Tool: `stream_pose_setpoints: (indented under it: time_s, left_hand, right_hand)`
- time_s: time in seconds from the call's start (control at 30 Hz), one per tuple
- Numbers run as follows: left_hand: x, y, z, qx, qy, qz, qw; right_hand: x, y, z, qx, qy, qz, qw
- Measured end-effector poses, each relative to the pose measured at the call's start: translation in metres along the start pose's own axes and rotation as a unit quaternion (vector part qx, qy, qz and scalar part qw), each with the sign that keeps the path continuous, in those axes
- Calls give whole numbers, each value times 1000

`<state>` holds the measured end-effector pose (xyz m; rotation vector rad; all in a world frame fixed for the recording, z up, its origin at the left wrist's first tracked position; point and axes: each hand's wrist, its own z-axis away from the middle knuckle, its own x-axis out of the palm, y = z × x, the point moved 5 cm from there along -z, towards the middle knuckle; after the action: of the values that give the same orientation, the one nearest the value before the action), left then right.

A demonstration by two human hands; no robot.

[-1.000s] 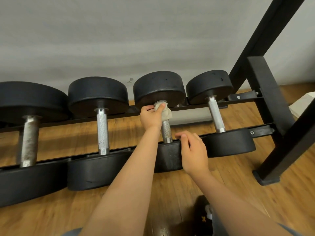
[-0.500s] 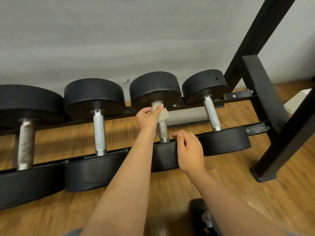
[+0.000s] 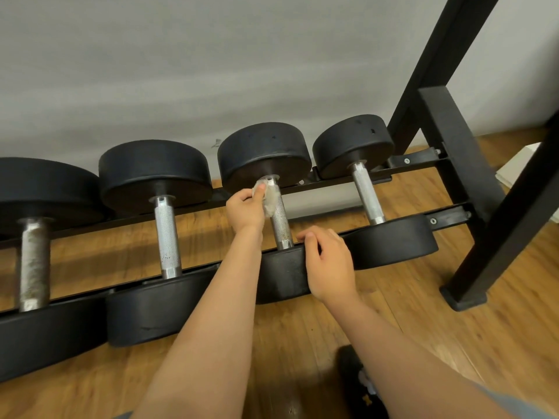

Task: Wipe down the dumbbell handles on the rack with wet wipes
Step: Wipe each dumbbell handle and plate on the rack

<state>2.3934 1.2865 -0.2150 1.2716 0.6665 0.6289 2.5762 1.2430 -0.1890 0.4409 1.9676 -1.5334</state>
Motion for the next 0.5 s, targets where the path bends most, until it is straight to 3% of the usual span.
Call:
stream_pose_setpoints:
  time_s: [0.2, 0.5]
  left_hand:
    - [10, 1, 6, -37, -72, -19, 997]
    - [1, 8, 3, 42, 5, -80, 996]
  right_hand:
    - [1, -1, -1, -8, 8, 1, 1000]
    - [1, 0, -1, -3, 5, -1, 1000]
